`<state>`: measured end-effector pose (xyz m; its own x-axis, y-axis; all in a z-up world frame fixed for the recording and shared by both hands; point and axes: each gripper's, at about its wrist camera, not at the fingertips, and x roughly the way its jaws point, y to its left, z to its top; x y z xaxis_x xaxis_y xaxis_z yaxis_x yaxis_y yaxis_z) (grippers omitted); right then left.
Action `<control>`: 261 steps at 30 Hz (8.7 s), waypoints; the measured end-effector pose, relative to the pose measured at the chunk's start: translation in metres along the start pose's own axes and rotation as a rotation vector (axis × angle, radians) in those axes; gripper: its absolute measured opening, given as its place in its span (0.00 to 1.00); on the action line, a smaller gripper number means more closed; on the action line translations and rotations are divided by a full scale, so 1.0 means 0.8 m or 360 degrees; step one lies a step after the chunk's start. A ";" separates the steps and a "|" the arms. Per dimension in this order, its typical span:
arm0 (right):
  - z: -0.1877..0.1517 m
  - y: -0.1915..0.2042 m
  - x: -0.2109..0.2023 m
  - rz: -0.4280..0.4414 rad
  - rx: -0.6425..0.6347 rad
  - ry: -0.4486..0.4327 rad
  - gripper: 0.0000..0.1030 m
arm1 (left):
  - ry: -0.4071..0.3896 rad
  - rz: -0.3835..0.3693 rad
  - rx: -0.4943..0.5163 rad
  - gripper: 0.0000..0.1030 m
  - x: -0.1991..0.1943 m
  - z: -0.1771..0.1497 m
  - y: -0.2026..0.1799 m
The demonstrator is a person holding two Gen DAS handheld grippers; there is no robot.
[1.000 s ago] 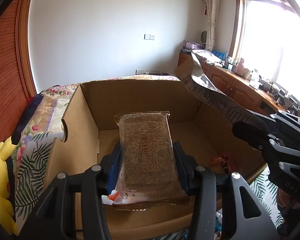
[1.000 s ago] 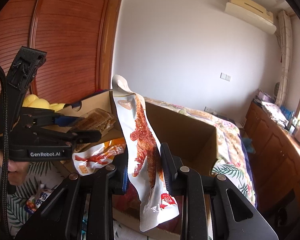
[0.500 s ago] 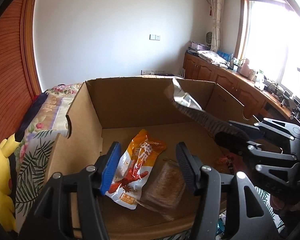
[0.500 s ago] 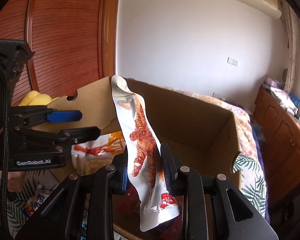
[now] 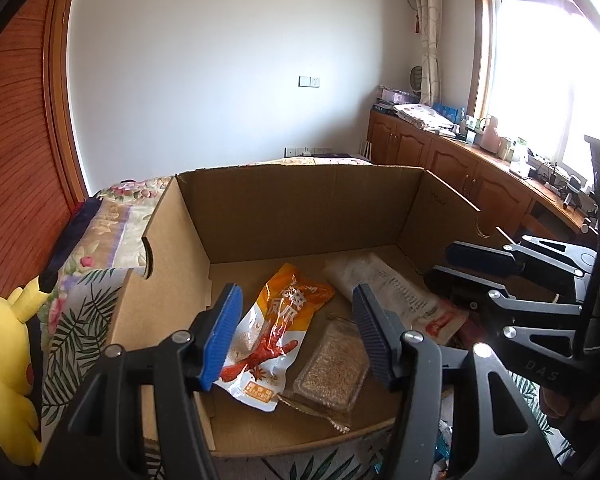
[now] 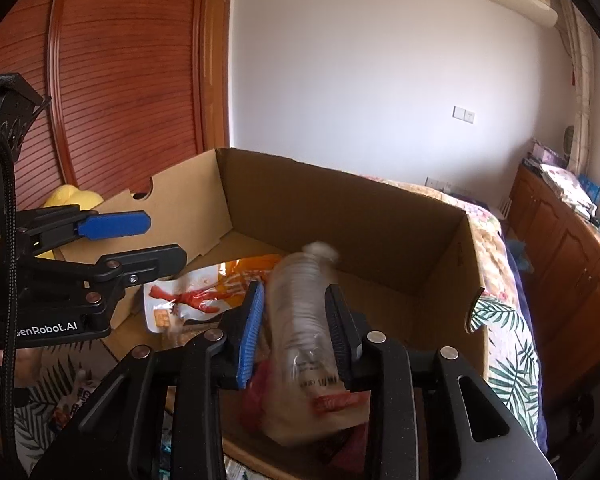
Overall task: Organize snacks
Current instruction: 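Open the left tool to drop the granola bar while the right tool drops the white bag, then move both tools back toward the remaining snacks on the table, then grasp the white duck-neck bag with the left tool while the right tool grasps the copper candy, then lift both held snacks and carry them over the cardboard box, then open both tools to drop the duck-neck bag and copper candy into the box, then move both tools back over the snacks on the bedspread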
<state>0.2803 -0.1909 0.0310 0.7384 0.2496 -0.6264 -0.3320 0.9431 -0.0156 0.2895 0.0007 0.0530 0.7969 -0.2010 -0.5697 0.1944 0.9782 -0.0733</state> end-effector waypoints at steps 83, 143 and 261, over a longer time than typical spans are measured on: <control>-0.173 0.080 -0.050 0.0127 -0.0078 0.0363 0.35 | 0.0382 0.0153 -0.0029 0.68 -0.037 -0.189 -0.021; -0.173 0.069 -0.089 0.0018 0.0023 -0.0030 0.22 | -0.0037 -0.0024 -0.0064 0.39 -0.161 -0.136 -0.041; -0.073 0.045 -0.123 -0.0063 0.0111 -0.0136 0.50 | -0.0040 -0.0087 0.0020 0.69 -0.124 -0.092 -0.037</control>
<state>0.1611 -0.1947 0.0464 0.7984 0.2269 -0.5577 -0.2622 0.9649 0.0173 0.1623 -0.0042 0.0515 0.7991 -0.2556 -0.5441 0.2452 0.9650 -0.0932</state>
